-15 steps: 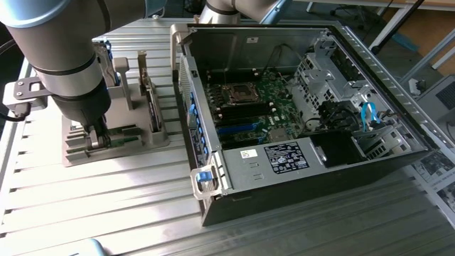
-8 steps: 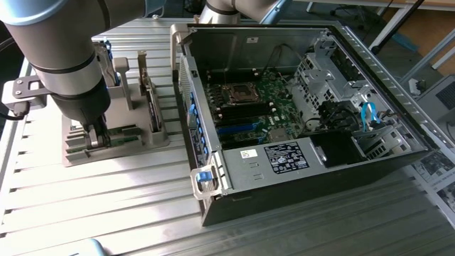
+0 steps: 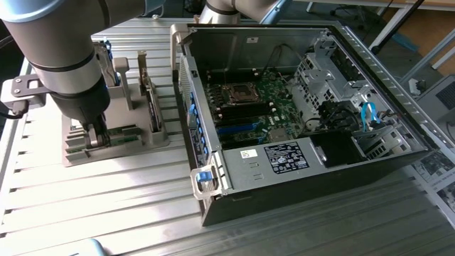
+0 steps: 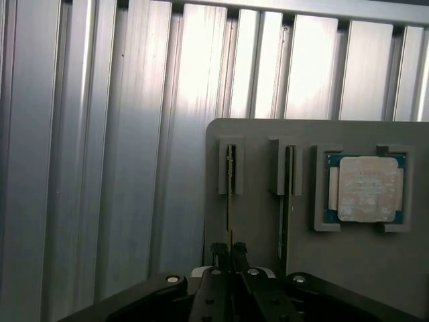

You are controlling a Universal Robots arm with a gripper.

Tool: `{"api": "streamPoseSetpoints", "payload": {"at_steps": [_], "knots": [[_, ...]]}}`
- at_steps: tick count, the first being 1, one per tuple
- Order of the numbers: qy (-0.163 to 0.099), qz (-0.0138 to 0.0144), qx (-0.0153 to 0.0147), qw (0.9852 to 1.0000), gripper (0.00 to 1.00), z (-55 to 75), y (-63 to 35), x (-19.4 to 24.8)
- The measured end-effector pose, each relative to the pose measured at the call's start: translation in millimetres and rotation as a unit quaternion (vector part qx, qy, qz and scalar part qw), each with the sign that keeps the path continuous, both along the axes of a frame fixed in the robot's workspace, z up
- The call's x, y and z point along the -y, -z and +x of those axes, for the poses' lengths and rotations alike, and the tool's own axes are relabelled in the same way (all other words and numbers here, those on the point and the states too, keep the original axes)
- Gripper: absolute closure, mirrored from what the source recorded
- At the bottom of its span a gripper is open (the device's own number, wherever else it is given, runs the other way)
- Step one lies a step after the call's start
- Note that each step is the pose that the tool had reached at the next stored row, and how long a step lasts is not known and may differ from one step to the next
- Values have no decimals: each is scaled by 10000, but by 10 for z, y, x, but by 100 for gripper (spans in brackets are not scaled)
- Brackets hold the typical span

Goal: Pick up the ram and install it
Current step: 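Pick up the ram and move it above insertion slot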

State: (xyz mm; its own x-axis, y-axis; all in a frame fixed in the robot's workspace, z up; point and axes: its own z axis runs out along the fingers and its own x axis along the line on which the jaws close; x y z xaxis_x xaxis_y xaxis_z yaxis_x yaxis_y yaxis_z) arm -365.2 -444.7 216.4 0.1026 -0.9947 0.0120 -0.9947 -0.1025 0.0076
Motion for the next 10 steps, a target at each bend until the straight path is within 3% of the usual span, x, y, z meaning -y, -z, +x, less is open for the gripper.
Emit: {"api": "streamPoseSetpoints", "payload": {"at_steps": [10], "knots": [[0, -32, -1, 10000, 87, 0, -32, 0]]}}
